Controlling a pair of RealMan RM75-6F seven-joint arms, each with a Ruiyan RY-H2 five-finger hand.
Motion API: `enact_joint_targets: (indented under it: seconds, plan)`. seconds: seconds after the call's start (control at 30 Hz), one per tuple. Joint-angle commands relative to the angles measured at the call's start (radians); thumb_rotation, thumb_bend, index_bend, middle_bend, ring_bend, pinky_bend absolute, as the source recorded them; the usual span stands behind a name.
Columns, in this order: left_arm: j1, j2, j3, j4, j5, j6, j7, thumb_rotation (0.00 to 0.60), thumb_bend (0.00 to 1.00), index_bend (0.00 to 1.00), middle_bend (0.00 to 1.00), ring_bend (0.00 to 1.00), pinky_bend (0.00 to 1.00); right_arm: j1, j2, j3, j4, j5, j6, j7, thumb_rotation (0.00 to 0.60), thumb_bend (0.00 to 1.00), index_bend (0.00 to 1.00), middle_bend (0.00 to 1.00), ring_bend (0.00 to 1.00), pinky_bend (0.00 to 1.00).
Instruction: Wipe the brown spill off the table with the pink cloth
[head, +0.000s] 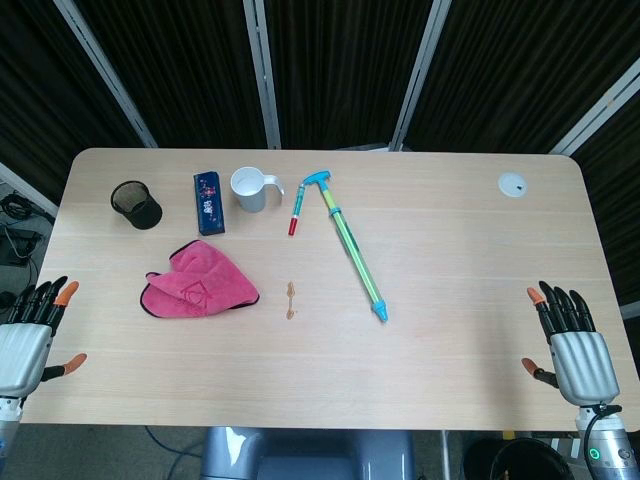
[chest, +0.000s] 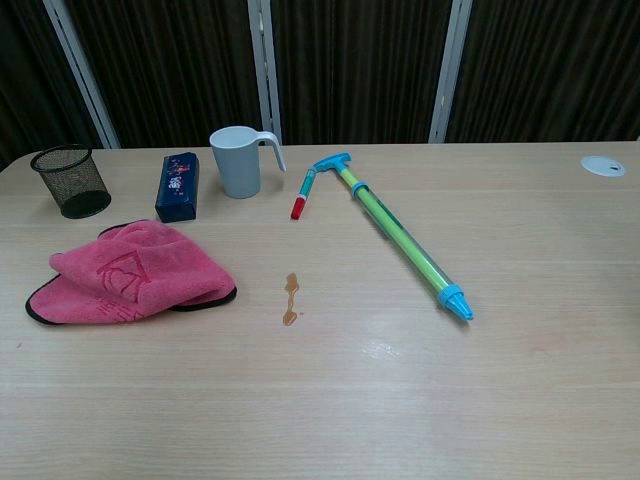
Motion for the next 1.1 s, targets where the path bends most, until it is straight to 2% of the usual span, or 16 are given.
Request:
enact_joint_targets:
  seconds: [0.03, 0.6, 0.83, 0.93, 1.1]
  plan:
    - [0.001, 0.002, 0.002, -0.001, 0.003, 0.0, -0.001, 0.6, 0.0, 0.0, 0.0, 0.0, 0.0, -0.001, 0.002, -0.001, -0.003, 0.001, 0.0, -0.002, 0.6, 0.0, 0.0, 0.0, 0.0, 0.0]
    - [-0.015, 0.024, 0.014, -0.034, -0.013, -0.052, 0.035, 0.6, 0.0, 0.0, 0.0, 0.0, 0.0, -0.006, 0.01, -0.006, -0.007, -0.003, 0.003, -0.009, 0.6, 0.0, 0.0, 0.0, 0.0, 0.0]
    - [-0.054, 0.014, -0.017, -0.039, -0.004, -0.067, 0.097, 0.6, 0.0, 0.0, 0.0, 0.0, 0.0, -0.011, 0.013, -0.008, -0.013, -0.001, 0.007, 0.0, 0.6, 0.0, 0.0, 0.0, 0.0, 0.0]
    - [-0.097, 0.002, -0.046, -0.035, -0.027, -0.114, 0.142, 0.6, 0.0, 0.02, 0.0, 0.0, 0.03, -0.009, 0.013, -0.006, -0.016, 0.0, 0.004, 0.003, 0.6, 0.0, 0.0, 0.0, 0.0, 0.0]
    - [-0.212, -0.027, -0.109, -0.043, -0.16, -0.288, 0.252, 0.6, 0.0, 0.11, 0.0, 0.01, 0.1, -0.003, 0.01, -0.005, -0.015, 0.004, -0.008, 0.008, 0.6, 0.0, 0.0, 0.0, 0.0, 0.0]
